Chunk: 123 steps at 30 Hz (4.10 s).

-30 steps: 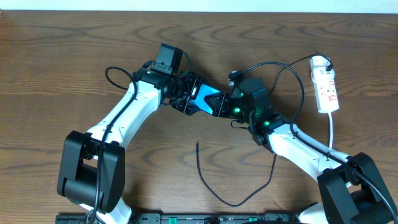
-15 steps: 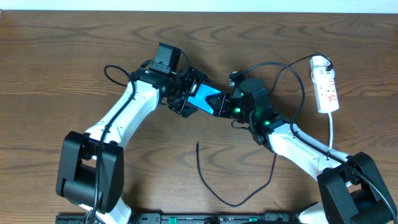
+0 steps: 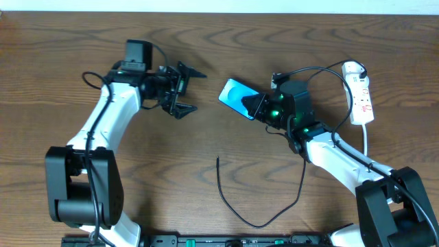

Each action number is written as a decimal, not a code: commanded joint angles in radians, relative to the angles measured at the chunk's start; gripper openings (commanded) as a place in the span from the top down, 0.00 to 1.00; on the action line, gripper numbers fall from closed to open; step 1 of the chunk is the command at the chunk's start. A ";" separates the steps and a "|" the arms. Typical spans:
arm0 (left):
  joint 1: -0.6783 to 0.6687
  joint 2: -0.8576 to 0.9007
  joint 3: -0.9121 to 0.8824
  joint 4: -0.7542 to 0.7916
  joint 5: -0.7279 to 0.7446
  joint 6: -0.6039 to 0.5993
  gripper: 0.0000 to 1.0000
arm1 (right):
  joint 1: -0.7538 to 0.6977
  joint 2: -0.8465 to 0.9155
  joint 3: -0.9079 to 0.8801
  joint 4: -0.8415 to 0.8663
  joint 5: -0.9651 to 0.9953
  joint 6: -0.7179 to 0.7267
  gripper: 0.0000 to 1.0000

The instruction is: Plug charger to phone and switch on socket

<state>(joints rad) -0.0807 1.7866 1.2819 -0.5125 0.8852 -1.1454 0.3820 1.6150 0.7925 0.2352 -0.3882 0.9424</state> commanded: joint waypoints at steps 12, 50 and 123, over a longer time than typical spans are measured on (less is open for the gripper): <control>0.092 -0.027 -0.003 0.075 0.188 0.064 0.06 | 0.017 -0.001 0.019 0.324 -0.005 0.715 0.99; -0.068 -0.027 -0.003 0.455 -0.087 -0.166 0.06 | 0.170 -0.001 0.019 0.490 0.120 1.021 0.99; -0.065 -0.027 -0.003 0.454 -0.086 -0.165 0.93 | 0.169 -0.001 0.019 0.468 0.098 1.061 0.23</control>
<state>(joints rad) -0.1478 1.7859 1.2778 -0.0643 0.7864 -1.3052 0.5476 1.6184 0.7929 0.7002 -0.2897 2.0159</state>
